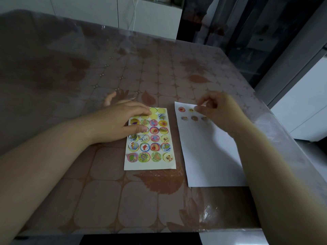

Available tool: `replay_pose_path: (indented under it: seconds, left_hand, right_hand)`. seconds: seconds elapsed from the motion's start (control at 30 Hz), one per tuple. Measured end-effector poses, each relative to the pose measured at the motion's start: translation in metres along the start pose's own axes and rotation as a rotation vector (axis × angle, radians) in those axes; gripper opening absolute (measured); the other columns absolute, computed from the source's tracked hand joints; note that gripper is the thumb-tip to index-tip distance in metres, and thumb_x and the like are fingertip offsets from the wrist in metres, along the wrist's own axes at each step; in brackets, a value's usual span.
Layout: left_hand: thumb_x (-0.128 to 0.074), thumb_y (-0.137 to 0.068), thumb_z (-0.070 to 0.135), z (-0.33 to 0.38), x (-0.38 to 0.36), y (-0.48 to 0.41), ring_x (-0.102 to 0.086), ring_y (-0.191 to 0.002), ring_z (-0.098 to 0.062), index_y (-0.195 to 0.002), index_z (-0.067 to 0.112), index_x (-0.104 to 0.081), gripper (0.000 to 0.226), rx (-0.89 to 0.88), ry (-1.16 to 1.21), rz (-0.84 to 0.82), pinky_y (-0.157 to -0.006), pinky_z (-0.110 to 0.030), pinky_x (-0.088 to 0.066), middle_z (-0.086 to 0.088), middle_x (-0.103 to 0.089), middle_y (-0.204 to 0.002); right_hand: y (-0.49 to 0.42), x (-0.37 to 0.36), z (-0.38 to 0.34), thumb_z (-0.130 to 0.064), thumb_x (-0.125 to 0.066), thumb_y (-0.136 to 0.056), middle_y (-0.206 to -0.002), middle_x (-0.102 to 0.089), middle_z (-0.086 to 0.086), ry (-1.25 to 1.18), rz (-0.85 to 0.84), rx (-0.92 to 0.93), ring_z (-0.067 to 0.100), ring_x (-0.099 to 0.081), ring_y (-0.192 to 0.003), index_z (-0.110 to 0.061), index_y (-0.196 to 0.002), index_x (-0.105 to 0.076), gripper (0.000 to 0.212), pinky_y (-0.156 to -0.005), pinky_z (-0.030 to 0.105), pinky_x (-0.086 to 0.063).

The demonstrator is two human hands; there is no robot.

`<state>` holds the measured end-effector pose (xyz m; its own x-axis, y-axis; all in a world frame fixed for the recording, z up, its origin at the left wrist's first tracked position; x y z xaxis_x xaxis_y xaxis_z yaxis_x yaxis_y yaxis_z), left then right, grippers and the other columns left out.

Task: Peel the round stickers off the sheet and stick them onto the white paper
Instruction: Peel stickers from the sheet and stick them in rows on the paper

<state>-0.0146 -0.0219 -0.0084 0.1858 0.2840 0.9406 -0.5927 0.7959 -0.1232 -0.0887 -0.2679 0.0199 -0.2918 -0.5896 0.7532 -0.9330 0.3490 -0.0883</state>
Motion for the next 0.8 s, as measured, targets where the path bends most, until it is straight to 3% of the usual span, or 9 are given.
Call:
replay_pose_path:
  seconds: [0.07, 0.17, 0.3, 0.47, 0.57, 0.8]
  left_hand:
    - [-0.019, -0.061, 0.074, 0.0, 0.0, 0.0, -0.018, -0.121, 0.01, -0.129, 0.036, -0.042, 0.081, -0.001, -0.008, 0.001, -0.109, -0.044, 0.011, 0.021, -0.037, -0.138]
    - [-0.019, -0.062, 0.073, 0.001, 0.001, 0.0, -0.019, -0.123, 0.008, -0.13, 0.04, -0.039, 0.078, -0.006, -0.01, 0.004, -0.11, -0.046, 0.011, 0.02, -0.038, -0.138]
    - [-0.018, -0.063, 0.073, 0.001, 0.001, 0.0, -0.019, -0.124, 0.008, -0.128, 0.048, -0.036, 0.071, -0.016, -0.012, -0.014, -0.11, -0.048, 0.011, 0.022, -0.037, -0.137]
    - [-0.018, -0.061, 0.073, -0.001, -0.001, -0.002, -0.017, -0.121, 0.01, -0.123, 0.05, -0.043, 0.07, 0.002, -0.014, -0.012, -0.109, -0.048, 0.011, 0.02, -0.036, -0.139]
    - [-0.019, -0.061, 0.074, -0.001, 0.0, -0.002, -0.017, -0.121, 0.009, -0.122, 0.051, -0.043, 0.07, 0.005, -0.001, -0.019, -0.108, -0.048, 0.011, 0.021, -0.036, -0.138]
    - [-0.019, -0.06, 0.074, 0.001, 0.0, -0.002, -0.018, -0.125, 0.007, -0.122, 0.051, -0.043, 0.07, 0.008, 0.001, -0.028, -0.108, -0.047, 0.012, 0.022, -0.035, -0.138]
  right_hand:
    - [0.003, -0.015, -0.019, -0.023, -0.063, -0.085, -0.077, -0.06, 0.002, 0.04, -0.049, 0.147, 0.002, -0.056, -0.059, -0.024, -0.087, -0.065, 0.003, -0.052, 0.01, -0.042]
    - [0.003, -0.038, -0.032, -0.03, -0.061, -0.085, -0.081, -0.053, -0.015, 0.151, -0.121, 0.267, -0.005, -0.048, -0.066, -0.028, -0.098, -0.069, 0.015, -0.059, 0.007, -0.035]
    - [-0.001, -0.053, -0.032, -0.03, -0.066, -0.082, -0.093, -0.053, -0.008, 0.149, -0.15, 0.325, -0.002, -0.046, -0.071, -0.028, -0.094, -0.069, 0.013, -0.061, 0.005, -0.032]
    - [-0.002, -0.054, -0.033, -0.023, -0.067, -0.081, -0.092, -0.054, -0.005, 0.1, -0.152, 0.32, 0.0, -0.045, -0.07, -0.026, -0.082, -0.067, 0.003, -0.061, 0.007, -0.034]
    - [-0.002, -0.054, -0.032, -0.024, -0.066, -0.082, -0.09, -0.054, -0.006, 0.079, -0.162, 0.313, 0.001, -0.046, -0.07, -0.03, -0.078, -0.062, 0.008, -0.062, 0.012, -0.036]
    - [0.0, -0.047, -0.029, -0.023, -0.065, -0.083, -0.081, -0.06, -0.009, -0.068, -0.135, 0.211, 0.004, -0.048, -0.066, -0.029, -0.078, -0.065, 0.008, -0.055, 0.005, -0.037]
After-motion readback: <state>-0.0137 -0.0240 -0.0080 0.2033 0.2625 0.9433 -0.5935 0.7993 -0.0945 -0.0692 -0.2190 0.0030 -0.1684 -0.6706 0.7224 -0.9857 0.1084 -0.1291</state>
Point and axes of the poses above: each hand's wrist, its own y-axis away from the middle knuckle, its own x-axis out of the back of the hand, z = x × y, the point moved 2 cm from there along -y, towards the middle knuckle
